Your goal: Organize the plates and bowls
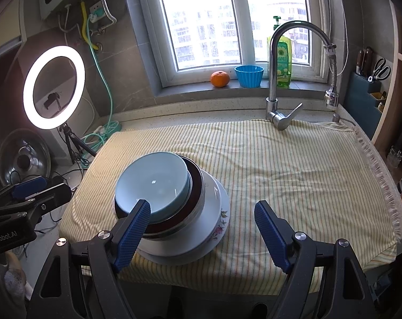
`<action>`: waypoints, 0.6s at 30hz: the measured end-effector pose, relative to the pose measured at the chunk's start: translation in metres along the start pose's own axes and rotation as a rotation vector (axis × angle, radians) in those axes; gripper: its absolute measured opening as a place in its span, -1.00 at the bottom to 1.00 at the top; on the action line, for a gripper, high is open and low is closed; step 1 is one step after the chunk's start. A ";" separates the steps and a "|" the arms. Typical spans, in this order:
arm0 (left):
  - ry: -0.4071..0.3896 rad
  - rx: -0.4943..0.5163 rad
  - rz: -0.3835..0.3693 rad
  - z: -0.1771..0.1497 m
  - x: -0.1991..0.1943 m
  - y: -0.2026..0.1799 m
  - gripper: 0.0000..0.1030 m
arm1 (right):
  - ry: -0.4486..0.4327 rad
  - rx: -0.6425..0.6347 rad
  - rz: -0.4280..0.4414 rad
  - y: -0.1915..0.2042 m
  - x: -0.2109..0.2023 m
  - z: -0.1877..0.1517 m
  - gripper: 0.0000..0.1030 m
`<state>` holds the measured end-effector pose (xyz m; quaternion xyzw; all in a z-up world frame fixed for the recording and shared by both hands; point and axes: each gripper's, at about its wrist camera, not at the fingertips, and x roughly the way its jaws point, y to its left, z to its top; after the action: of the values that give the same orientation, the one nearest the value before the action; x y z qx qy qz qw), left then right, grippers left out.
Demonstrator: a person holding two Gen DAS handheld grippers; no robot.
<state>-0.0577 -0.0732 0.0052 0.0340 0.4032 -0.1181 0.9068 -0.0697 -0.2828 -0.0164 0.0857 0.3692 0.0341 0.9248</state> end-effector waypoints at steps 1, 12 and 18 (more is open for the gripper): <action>0.001 0.000 0.001 0.000 0.000 0.000 0.55 | 0.000 0.000 -0.001 0.000 0.000 0.000 0.50; -0.002 0.006 0.005 0.001 0.003 -0.001 0.55 | 0.006 0.000 -0.001 -0.002 0.004 0.001 0.50; -0.020 0.012 0.009 0.003 0.002 -0.002 0.55 | 0.008 -0.001 -0.005 -0.003 0.006 0.002 0.50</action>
<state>-0.0542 -0.0760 0.0060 0.0402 0.3932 -0.1167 0.9111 -0.0634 -0.2851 -0.0194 0.0842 0.3732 0.0324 0.9234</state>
